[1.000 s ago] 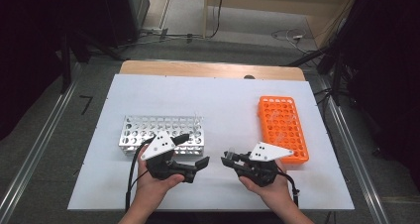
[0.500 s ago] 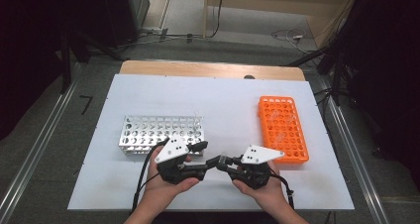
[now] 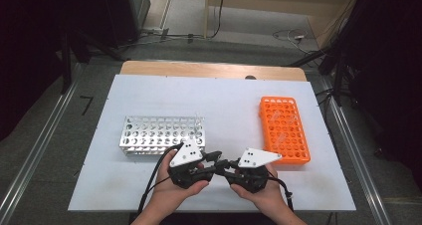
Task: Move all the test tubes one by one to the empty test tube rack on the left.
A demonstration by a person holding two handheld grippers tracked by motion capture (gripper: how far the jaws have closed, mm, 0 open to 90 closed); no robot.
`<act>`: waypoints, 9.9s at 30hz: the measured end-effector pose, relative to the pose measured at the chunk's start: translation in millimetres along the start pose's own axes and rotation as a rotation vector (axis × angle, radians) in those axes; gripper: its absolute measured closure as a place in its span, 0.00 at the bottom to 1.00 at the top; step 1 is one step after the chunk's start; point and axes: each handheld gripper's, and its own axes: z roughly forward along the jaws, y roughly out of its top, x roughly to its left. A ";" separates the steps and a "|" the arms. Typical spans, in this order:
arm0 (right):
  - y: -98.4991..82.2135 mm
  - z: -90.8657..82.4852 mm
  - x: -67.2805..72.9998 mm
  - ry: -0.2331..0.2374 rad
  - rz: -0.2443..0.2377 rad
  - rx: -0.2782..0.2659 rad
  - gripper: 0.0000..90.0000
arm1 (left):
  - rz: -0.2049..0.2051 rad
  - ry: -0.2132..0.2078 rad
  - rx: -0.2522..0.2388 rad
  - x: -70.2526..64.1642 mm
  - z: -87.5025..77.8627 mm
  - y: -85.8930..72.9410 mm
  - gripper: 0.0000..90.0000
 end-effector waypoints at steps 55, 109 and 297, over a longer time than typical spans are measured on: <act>-38.2 -72.4 -44.1 -0.081 0.080 -0.026 0.00 | -0.026 0.185 -0.082 54.5 -60.4 16.7 0.84; -61.2 -120.5 -89.9 -0.236 0.167 -0.073 0.00 | -0.095 0.340 -0.051 136.9 4.9 34.9 0.84; -22.2 -59.7 -46.4 -0.196 0.073 -0.057 0.82 | -0.088 0.191 -0.069 36.4 -62.4 -29.5 0.00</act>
